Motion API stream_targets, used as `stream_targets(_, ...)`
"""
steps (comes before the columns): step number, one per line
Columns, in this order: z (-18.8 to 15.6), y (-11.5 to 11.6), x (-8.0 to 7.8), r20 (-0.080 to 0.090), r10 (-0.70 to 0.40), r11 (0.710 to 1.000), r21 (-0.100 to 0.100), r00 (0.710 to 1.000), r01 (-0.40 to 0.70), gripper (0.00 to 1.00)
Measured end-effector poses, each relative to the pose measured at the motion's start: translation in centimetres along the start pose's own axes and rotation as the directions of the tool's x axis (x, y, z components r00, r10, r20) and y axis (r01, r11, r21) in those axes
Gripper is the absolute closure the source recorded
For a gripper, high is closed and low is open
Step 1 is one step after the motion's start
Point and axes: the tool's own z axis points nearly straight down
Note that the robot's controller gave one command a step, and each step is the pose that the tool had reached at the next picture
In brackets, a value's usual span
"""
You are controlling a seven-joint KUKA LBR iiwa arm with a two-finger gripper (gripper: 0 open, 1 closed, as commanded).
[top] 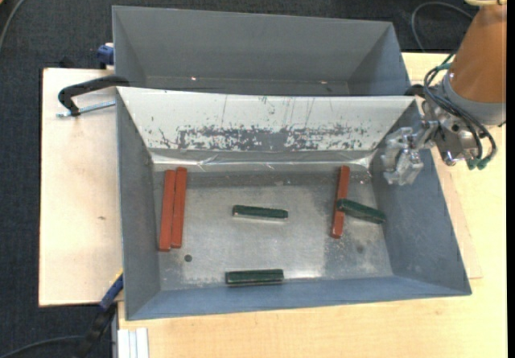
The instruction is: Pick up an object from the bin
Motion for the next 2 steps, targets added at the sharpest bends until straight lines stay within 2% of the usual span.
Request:
stream_targets(1,0.5,0.1,0.2,-0.009,0.000,1.000,-0.003,1.000,0.000,0.00)
stream_targets(2,17.3,2.2,-1.3,-0.019,-0.135,0.991,-0.010,0.991,0.135,0.00)
